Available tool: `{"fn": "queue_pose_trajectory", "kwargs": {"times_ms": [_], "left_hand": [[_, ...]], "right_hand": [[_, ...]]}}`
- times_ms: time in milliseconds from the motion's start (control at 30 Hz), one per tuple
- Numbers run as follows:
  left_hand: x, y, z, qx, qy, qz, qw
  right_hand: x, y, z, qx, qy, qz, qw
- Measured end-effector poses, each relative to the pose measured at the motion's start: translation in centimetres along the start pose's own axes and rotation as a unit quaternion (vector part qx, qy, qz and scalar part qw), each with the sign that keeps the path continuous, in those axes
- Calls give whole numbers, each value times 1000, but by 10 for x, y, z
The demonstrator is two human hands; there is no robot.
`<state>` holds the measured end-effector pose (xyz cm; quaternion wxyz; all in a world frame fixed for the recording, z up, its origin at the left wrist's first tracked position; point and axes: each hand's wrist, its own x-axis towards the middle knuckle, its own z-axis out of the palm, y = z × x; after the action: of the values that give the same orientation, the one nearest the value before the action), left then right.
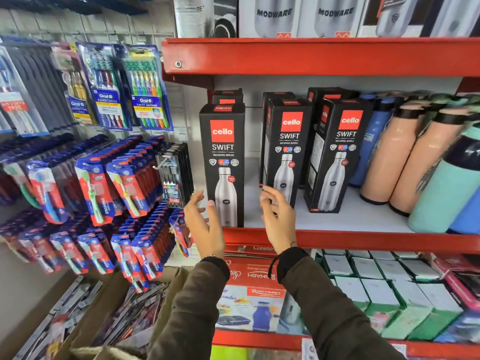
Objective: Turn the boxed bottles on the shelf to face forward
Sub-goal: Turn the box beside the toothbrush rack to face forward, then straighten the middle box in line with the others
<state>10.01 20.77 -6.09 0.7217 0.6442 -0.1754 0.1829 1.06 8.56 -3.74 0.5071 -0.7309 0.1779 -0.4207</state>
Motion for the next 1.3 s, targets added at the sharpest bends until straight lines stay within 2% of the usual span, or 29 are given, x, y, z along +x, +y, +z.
{"fn": "queue_pose_trajectory", "kwargs": {"times_ms": [167,300,467,633,733,900,1300], "left_hand": [[-34,16,30,32,22,103,994],[-50,31,62,32,-61,144,987],[-44,43,106,-16,-186,63,980],[-16,41,137,-2,-212,-114,971],[-7,31,145,15,-230,-168,958],[-6,22,143,29,-208,-146,967],[-27,30,115,37,-191,-126,973]], "right_hand": [[9,7,-46,-22,45,-30,998],[23,15,-71,-13,56,-27,998],[48,21,-78,-32,12,13,999],[72,30,-70,-43,-44,77,995],[80,37,-66,-43,-59,87,994],[81,45,-67,-38,-29,70,996],[47,31,-77,-25,-24,41,999]]}}
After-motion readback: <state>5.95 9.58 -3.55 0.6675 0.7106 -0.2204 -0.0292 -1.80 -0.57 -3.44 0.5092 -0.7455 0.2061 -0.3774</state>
